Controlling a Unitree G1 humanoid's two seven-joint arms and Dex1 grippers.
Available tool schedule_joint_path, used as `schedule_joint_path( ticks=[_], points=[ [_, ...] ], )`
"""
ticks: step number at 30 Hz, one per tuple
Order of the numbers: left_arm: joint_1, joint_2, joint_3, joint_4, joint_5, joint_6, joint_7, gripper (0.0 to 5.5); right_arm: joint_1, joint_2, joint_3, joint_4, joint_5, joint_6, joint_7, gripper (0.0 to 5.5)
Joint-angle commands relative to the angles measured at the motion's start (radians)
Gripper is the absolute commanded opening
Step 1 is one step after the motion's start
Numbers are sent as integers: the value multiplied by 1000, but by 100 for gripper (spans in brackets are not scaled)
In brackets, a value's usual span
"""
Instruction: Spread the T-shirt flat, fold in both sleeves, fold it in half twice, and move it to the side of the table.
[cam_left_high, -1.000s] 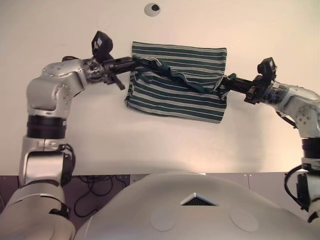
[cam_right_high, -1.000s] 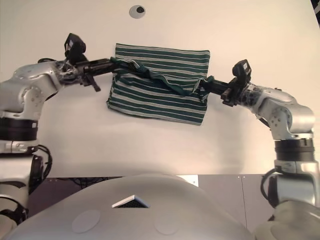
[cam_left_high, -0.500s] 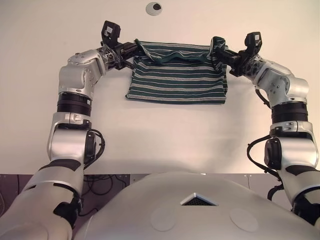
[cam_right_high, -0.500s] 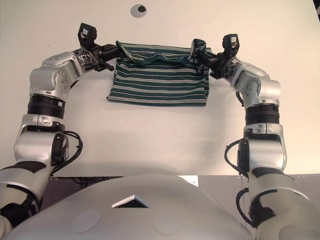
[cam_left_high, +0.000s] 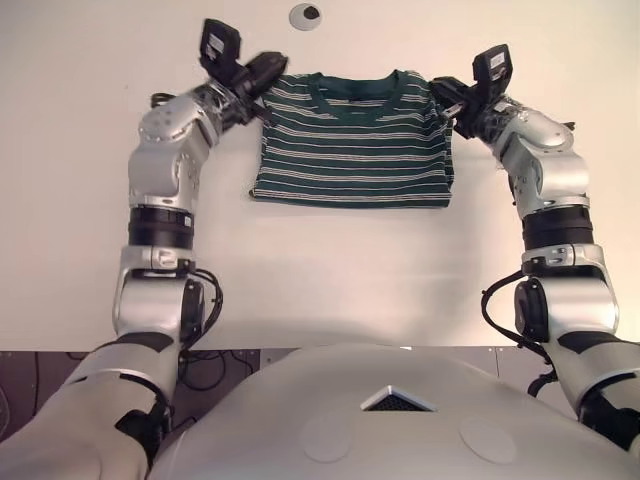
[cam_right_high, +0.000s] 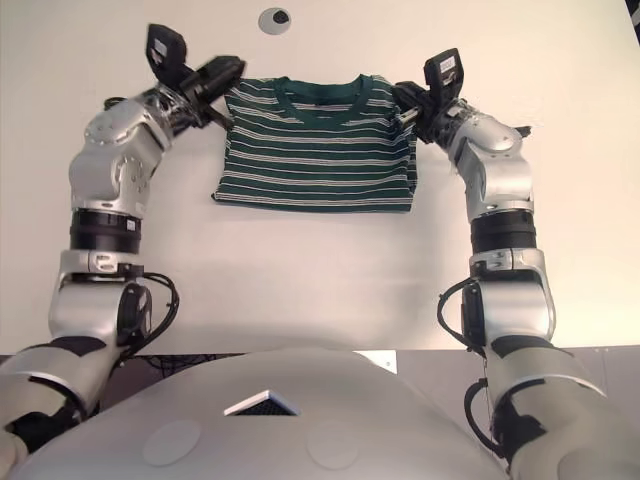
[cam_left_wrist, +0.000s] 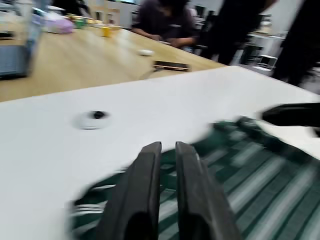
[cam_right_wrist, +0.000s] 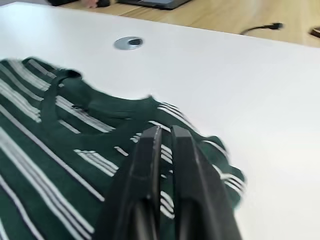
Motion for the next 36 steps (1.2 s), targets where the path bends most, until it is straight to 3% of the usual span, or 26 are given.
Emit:
schedule_joint_path(
  ticks=[1, 5, 8, 12, 15, 19, 21, 23, 26, 30, 36],
  points=[
    [129, 109, -151, -290, -8, 182, -105, 2, -102, -31, 76, 140, -116, -46, 30, 0],
    [179, 181, -320, -296, 167, 199, -76, 2, -132, -72, 162, 285, -267, -115, 30, 0],
    [180, 222, -369, -212, 271, 171, -62, 2, -74, -165, 300, 263, -403, -154, 164, 0],
    [66, 296, -401, 11, 387, 20, -117, 2, 158, -332, 376, -221, -246, -149, 552, 0],
    [-160, 210, -424, 307, 473, -126, -78, 2, 229, -283, 401, -467, -139, -4, 584, 0],
    [-286, 139, -366, 491, 480, -265, -26, 2, 233, -188, 361, -526, -117, 90, 449, 0],
    [-215, 194, -285, 422, 416, -334, -76, 0, 254, -195, 262, -611, -43, 168, 415, 20],
    [-85, 275, -203, 281, 364, -401, -111, 31, 292, -236, 159, -717, 34, 223, 408, 53],
    [250, 444, -102, -18, 386, -583, -105, 81, 416, -385, 69, -793, -18, 43, 455, 108],
    [508, 580, -73, -172, 523, -804, -75, 128, 555, -512, 83, -725, -143, -294, 502, 183],
    [529, 573, -143, -180, 713, -919, -21, 128, 578, -409, 205, -605, -262, -483, 403, 183]
  ],
)
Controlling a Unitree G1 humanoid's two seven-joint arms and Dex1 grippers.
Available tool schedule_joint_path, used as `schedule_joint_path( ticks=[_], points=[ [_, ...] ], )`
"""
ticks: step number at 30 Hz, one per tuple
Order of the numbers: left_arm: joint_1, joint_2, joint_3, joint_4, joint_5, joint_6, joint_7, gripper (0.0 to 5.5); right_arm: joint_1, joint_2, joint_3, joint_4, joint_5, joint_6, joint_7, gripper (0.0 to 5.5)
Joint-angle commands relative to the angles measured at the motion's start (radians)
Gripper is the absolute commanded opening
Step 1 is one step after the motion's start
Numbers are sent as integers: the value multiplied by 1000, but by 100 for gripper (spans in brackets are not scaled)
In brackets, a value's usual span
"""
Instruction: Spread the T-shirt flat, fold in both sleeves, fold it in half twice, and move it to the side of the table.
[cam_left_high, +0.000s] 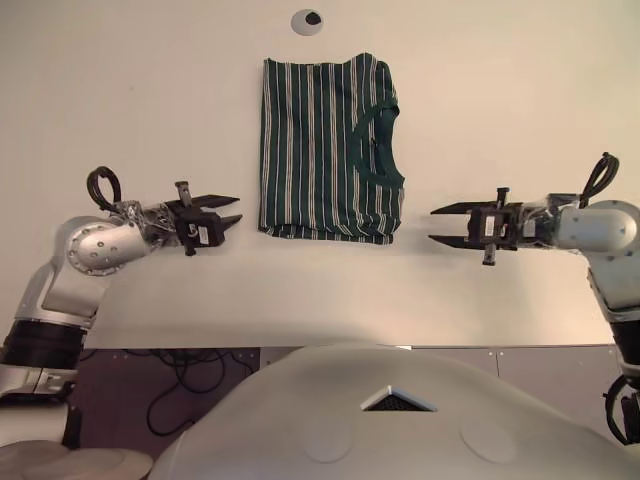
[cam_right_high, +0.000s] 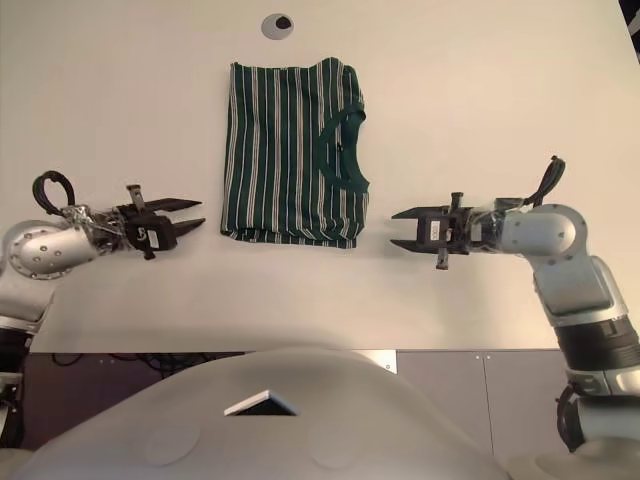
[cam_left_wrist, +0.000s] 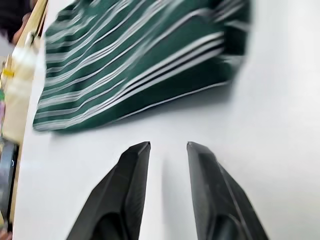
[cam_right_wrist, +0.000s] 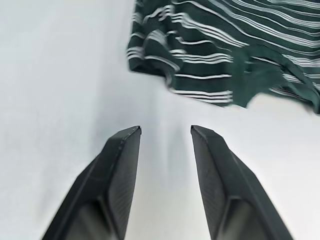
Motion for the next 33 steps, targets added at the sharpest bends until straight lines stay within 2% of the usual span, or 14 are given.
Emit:
schedule_joint_path(
  ticks=[1, 5, 9, 11, 14, 17, 20, 22, 25, 27, 29, 33],
  points=[
    [-19, -2, -54, 23, 120, -54, 31, 128, -3, 103, 76, 63, -64, -54, -77, 183],
    [-55, -25, -94, 42, 173, -70, 55, 128, -41, 183, 126, 102, -110, -67, -151, 183],
    [-102, -33, -139, 52, 201, -103, 54, 128, -66, 188, 171, 135, -156, -75, -170, 183],
    [-126, -40, -166, 52, 211, -116, 44, 128, -75, 176, 192, 150, -173, -77, -165, 157],
    [-162, -42, -203, 60, 232, -137, 32, 72, -87, 169, 205, 160, -163, -61, -153, 92],
    [-187, -39, -223, 69, 234, -136, 15, 37, -98, 169, 205, 167, -137, -22, -139, 51],
    [-161, -14, -219, 47, 143, -77, -57, 0, -83, 153, 187, 104, -20, 106, -63, 3],
    [-117, 13, -208, -9, 41, 9, -138, 0, -61, 113, 178, 24, 79, 211, 13, 3],
    [-3, 81, -164, -206, -238, 281, -283, 0, -24, 44, 136, -108, 232, 384, 109, 3],
    [29, 95, -108, -321, -430, 474, -316, 0, -36, 56, 72, -152, 334, 500, 95, 3],
    [-30, 46, -40, -343, -586, 656, -287, 0, -93, 102, -4, -135, 430, 606, 48, 3],
    [-248, -105, 62, -188, -779, 924, -190, 0, -269, 214, -80, 5, 524, 740, -39, 3]
  ],
)
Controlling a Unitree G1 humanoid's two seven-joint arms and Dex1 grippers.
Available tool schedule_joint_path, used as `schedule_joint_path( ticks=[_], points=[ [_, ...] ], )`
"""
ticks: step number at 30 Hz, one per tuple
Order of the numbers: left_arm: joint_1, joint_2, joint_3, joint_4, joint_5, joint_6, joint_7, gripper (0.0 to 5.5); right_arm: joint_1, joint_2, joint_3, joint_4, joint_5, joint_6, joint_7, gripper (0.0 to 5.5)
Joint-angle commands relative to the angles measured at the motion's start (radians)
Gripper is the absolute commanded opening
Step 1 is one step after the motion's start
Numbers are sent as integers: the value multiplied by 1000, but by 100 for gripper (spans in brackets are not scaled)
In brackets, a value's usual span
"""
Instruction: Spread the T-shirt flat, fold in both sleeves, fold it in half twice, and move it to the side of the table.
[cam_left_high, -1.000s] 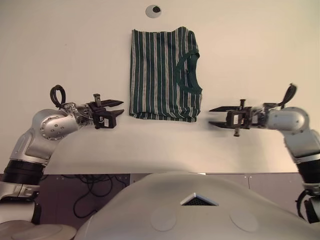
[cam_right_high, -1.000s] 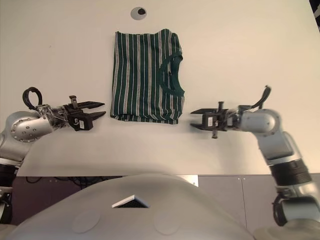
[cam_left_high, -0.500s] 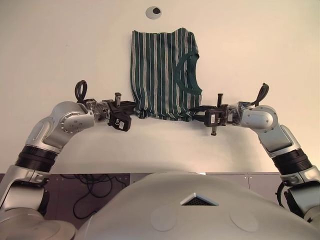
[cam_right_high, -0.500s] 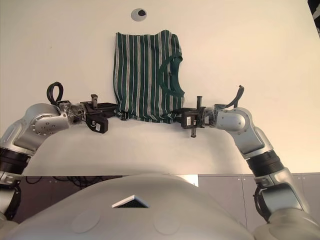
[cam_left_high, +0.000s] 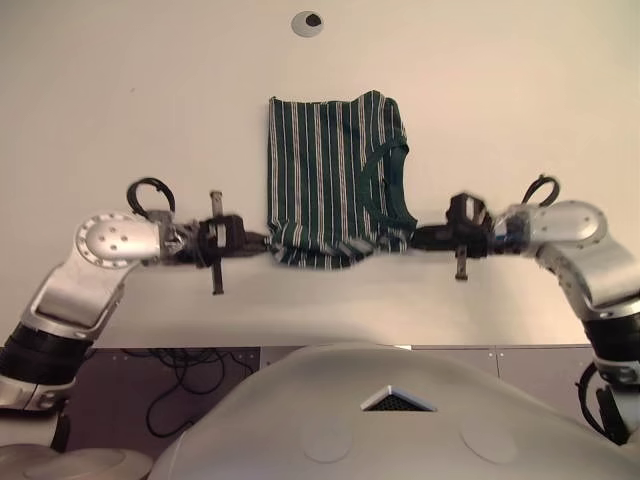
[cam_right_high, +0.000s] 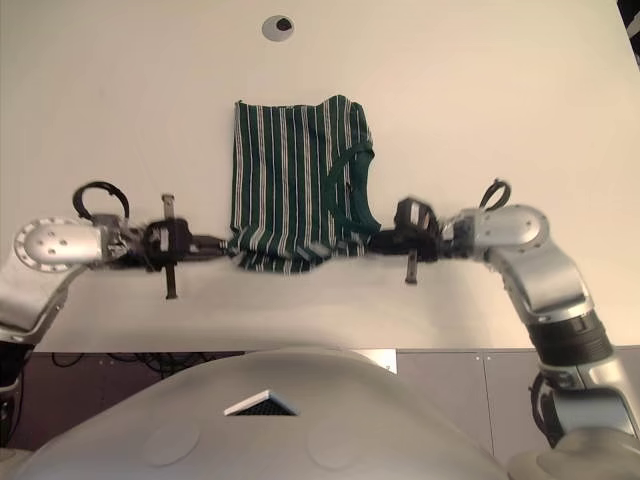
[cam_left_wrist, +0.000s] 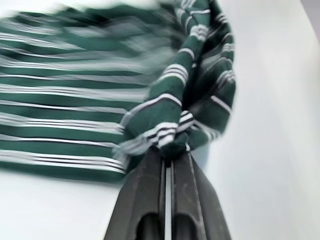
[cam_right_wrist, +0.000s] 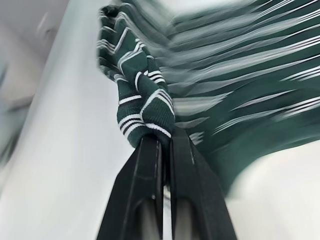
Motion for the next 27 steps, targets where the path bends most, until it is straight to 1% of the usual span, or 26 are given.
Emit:
schedule_joint_path(
  ticks=[1, 4, 6, 9, 10, 11, 12, 13, 15, 16, 18, 19, 20, 22, 23, 25, 26, 27],
  points=[
    [-191, -131, 88, 156, -122, 204, 98, 0, -181, 112, -57, 147, 63, 102, -83, 3],
    [-303, -241, 99, 297, -106, 262, 197, 0, -326, 217, -57, 340, 24, 111, -169, 3],
    [-374, -303, 83, 400, -50, 248, 249, 0, -389, 271, -50, 460, -16, 86, -216, 3],
    [-465, -390, 87, 545, 5, 208, 304, 0, -455, 334, -64, 596, -45, 52, -254, 3],
    [-489, -413, 92, 587, 17, 203, 316, 0, -469, 345, -66, 631, -58, 41, -260, 31],
    [-510, -430, 93, 636, 34, 199, 328, 27, -482, 354, -67, 667, -69, 33, -267, 47],
    [-529, -447, 93, 689, 54, 190, 344, 30, -495, 364, -72, 703, -80, 24, -278, 51],
    [-546, -462, 96, 736, 70, 180, 361, 54, -504, 372, -79, 731, -86, 18, -287, 77],
    [-576, -498, 121, 813, 90, 158, 410, 81, -520, 391, -96, 772, -95, -2, -314, 106],
    [-588, -513, 134, 841, 97, 145, 433, 85, -529, 400, -107, 794, -103, -15, -336, 110],
    [-612, -534, 151, 928, 155, 65, 531, 85, -571, 421, -155, 894, -151, -102, -489, 110],
    [-611, -548, 168, 937, 162, 19, 555, 85, -583, 428, -176, 917, -169, -153, -547, 110],
    [-592, -568, 183, 893, 145, -22, 538, 85, -586, 440, -192, 908, -172, -187, -569, 110],
    [-527, -604, 183, 728, 71, -29, 438, 85, -566, 466, -185, 819, -152, -201, -522, 110],
    [-499, -612, 164, 665, 57, -19, 397, 85, -552, 476, -163, 768, -148, -199, -485, 110],
    [-470, -621, 120, 619, 67, 5, 352, 88, -521, 492, -105, 675, -150, -192, -409, 79],
    [-470, -624, 99, 629, 86, 20, 348, 67, -504, 498, -75, 635, -148, -182, -368, 62],
    [-474, -626, 82, 647, 111, 25, 357, 60, -490, 502, -50, 604, -147, -167, -334, 48]
  ],
)
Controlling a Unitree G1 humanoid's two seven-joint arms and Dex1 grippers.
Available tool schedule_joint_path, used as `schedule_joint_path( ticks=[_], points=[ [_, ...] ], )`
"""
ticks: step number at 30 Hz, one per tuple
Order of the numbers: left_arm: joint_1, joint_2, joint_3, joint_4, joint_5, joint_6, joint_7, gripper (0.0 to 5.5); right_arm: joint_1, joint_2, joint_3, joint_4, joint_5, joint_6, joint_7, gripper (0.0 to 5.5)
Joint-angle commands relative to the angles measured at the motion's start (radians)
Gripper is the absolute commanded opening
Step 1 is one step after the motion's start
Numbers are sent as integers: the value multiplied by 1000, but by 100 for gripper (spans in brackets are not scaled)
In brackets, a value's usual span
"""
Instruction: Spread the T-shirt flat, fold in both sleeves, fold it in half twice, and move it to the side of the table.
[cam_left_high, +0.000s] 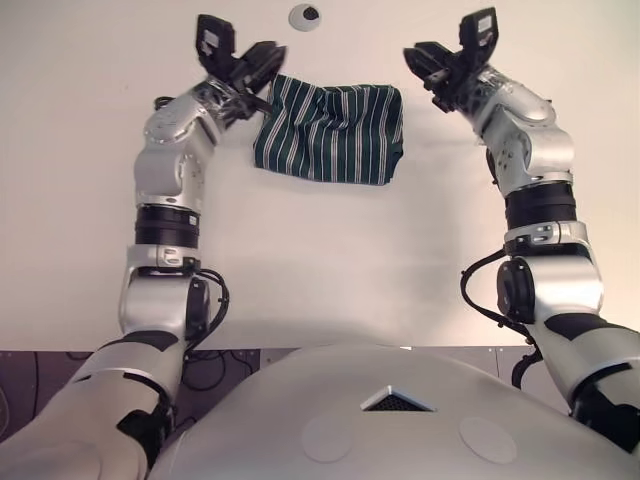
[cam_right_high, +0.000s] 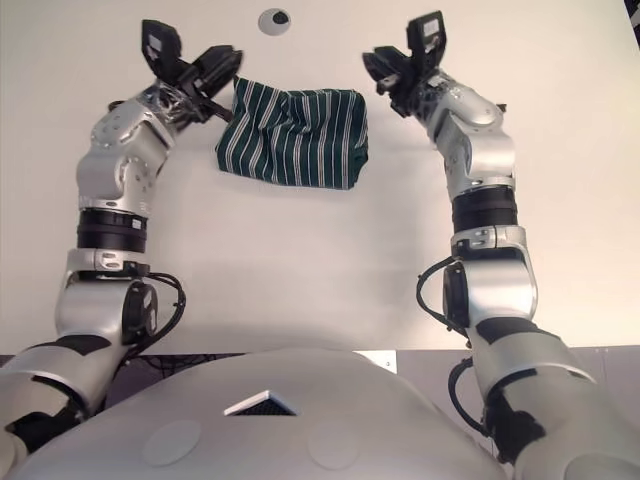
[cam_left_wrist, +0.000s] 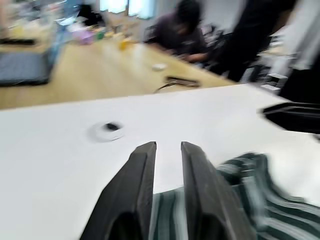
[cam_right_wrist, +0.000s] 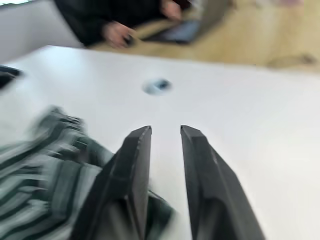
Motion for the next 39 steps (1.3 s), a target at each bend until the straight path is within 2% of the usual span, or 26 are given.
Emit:
schedule_joint_path(
  ticks=[1, 3, 5, 9, 13, 17, 20, 22, 26, 29, 32, 35, 37, 39],
  points=[
    [2, 0, -60, 57, 92, 35, 22, 41, 61, 24, 111, -116, -3, 37, 131, 30],
    [-22, -1, -64, 127, 147, 22, 72, 10, 66, 31, 163, -76, -54, 38, 141, 0],
    [-34, -2, -54, 169, 176, 4, 103, 2, 38, 53, 172, 34, -105, 13, 89, 0],
    [-39, 14, -34, 255, 232, -43, 169, 2, -69, 97, 60, 336, -120, -41, -105, 0],
    [-23, 26, 25, 294, 246, -103, 246, 2, -119, 93, -31, 485, -107, -44, -188, 0],
    [28, 10, 137, 172, 148, -135, 241, 2, -104, 95, -15, 444, -140, -94, -149, 0],
    [62, 6, 178, 81, 106, -126, 243, 2, -54, 130, 2, 247, -93, -91, -24, 0],
    [67, 6, 183, 63, 103, -116, 250, 2, -35, 147, 59, 184, -112, -58, 39, 0],
    [65, -10, 172, 40, 111, -107, 262, 2, -81, 159, 84, 345, -174, 23, -43, 0],
    [72, -15, 180, 29, 112, -105, 279, 2, -117, 124, 13, 519, -185, 66, -213, 0],
    [121, -21, 186, -26, 112, -97, 303, 2, -81, 29, -108, 563, -137, 120, -328, 0],
    [189, -49, 222, -129, 67, -56, 343, 2, 34, -93, -211, 481, -114, 201, -415, 0],
    [230, -61, 233, -207, 54, -34, 369, 2, 159, -195, -358, 384, -85, 279, -573, 0],
    [272, -71, 237, -257, 55, -26, 392, 2, 282, -244, -481, 245, -85, 346, -707, 0]
  ],
)
